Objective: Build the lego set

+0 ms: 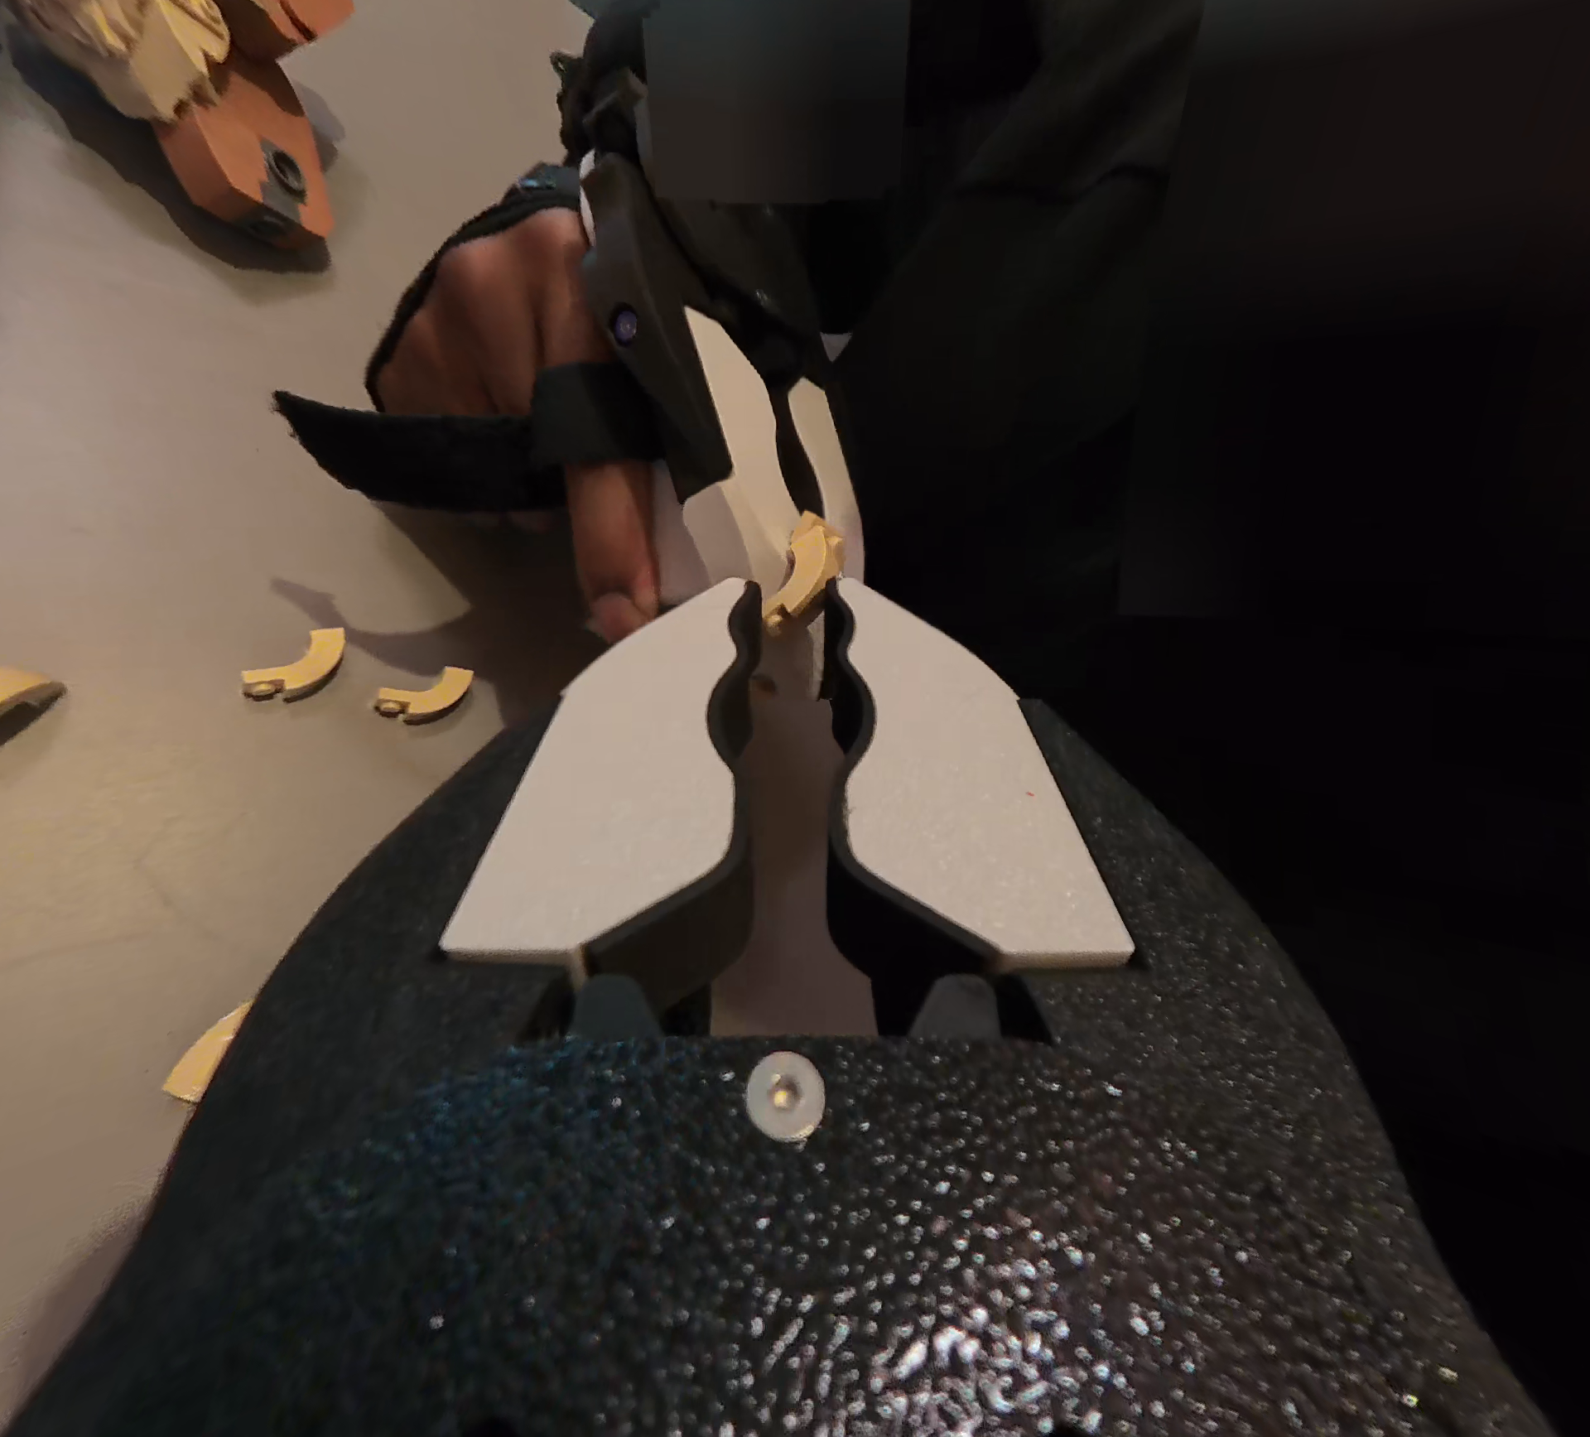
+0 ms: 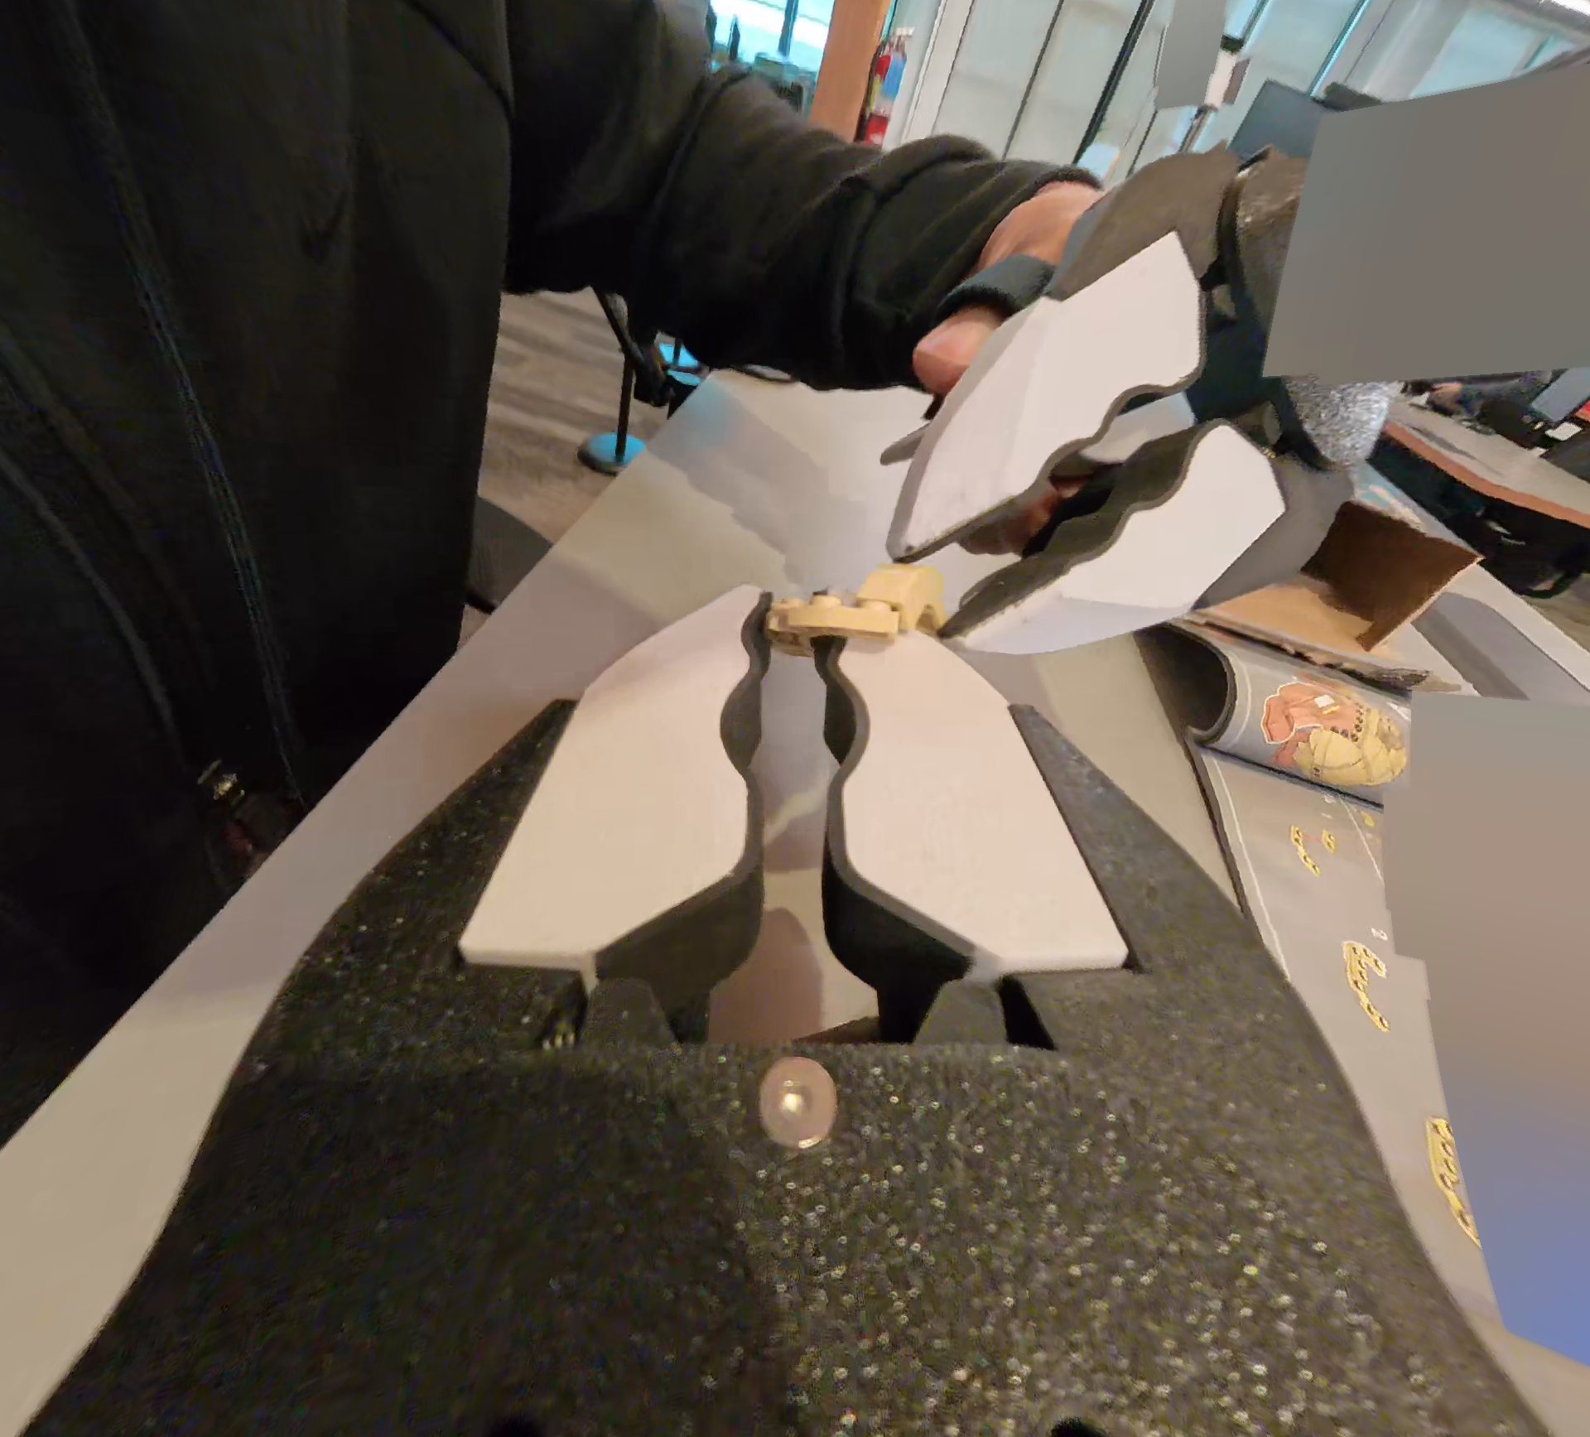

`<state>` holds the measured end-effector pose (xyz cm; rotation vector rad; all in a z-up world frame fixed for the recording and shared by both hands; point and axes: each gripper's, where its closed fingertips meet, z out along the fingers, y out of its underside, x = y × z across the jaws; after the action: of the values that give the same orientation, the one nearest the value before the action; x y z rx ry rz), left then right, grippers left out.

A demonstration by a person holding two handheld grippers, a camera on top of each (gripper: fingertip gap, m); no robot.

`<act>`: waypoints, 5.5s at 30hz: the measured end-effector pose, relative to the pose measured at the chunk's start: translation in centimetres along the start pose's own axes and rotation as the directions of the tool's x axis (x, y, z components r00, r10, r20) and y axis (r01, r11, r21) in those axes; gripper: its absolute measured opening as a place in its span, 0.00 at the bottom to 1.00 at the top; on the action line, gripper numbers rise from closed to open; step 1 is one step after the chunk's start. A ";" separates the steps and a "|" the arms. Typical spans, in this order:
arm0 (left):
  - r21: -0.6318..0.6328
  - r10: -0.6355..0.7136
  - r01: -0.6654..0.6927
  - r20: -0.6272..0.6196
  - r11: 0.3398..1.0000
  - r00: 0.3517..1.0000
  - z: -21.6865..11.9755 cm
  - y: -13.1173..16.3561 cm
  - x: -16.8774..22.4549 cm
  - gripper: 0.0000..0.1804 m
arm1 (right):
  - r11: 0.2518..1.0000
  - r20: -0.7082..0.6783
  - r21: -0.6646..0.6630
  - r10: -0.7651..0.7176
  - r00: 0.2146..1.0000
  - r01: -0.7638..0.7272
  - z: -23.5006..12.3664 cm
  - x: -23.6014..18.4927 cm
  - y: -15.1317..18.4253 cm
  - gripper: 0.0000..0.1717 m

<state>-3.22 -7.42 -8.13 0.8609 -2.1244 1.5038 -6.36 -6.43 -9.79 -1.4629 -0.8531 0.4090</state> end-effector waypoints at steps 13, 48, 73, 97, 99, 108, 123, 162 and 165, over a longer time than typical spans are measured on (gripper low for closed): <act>0.063 0.165 -0.175 0.135 0.983 0.977 0.0 -1.3 0.5 0.06 | 0.993 -0.008 0.087 0.075 0.997 -0.074 -0.5 0.5 -1.2 0.05; 0.048 0.167 -0.289 0.723 0.956 0.671 -8.5 8.0 -3.9 0.12 | 0.997 -0.040 0.004 0.072 0.997 -0.072 -1.3 1.4 0.4 0.05; 0.455 -0.436 0.228 0.427 0.861 0.792 -2.6 10.9 -3.5 0.04 | 0.999 -0.015 -0.032 0.038 0.999 -0.038 -0.6 0.4 0.7 0.05; -0.744 0.771 -0.508 0.015 0.434 0.637 -5.5 12.6 -5.6 0.08 | 0.999 -0.011 -0.052 0.010 1.000 -0.010 -0.7 0.2 0.8 0.05; -0.763 0.752 -0.501 -0.029 0.409 0.659 -5.5 13.1 -6.4 0.08 | 0.999 -0.006 -0.050 0.009 1.000 -0.009 -0.6 0.1 0.8 0.05; -0.744 0.788 -0.366 0.339 0.559 0.514 -3.5 12.4 -6.6 0.17 | 0.998 0.010 -0.054 0.017 1.000 -0.017 -0.7 -0.3 1.0 0.05; -0.594 0.633 -0.359 0.352 0.720 0.689 -1.9 12.6 -4.3 0.17 | 0.997 0.001 -0.074 -0.022 1.000 0.022 -0.4 -0.6 1.0 0.05; -0.292 0.303 -0.111 0.777 0.950 0.551 -2.2 11.1 -7.8 0.12 | 0.994 -0.023 -0.096 -0.050 0.998 0.048 -1.0 0.0 1.2 0.05; -0.282 0.277 -0.090 0.748 0.955 0.604 -2.0 11.3 -7.9 0.02 | 0.994 -0.023 -0.099 -0.055 0.998 0.053 -1.1 0.0 1.2 0.05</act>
<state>-5.19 -0.93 -20.28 1.4416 -3.0185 1.0041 -5.32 -7.06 -10.83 -1.5289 -0.9009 0.3109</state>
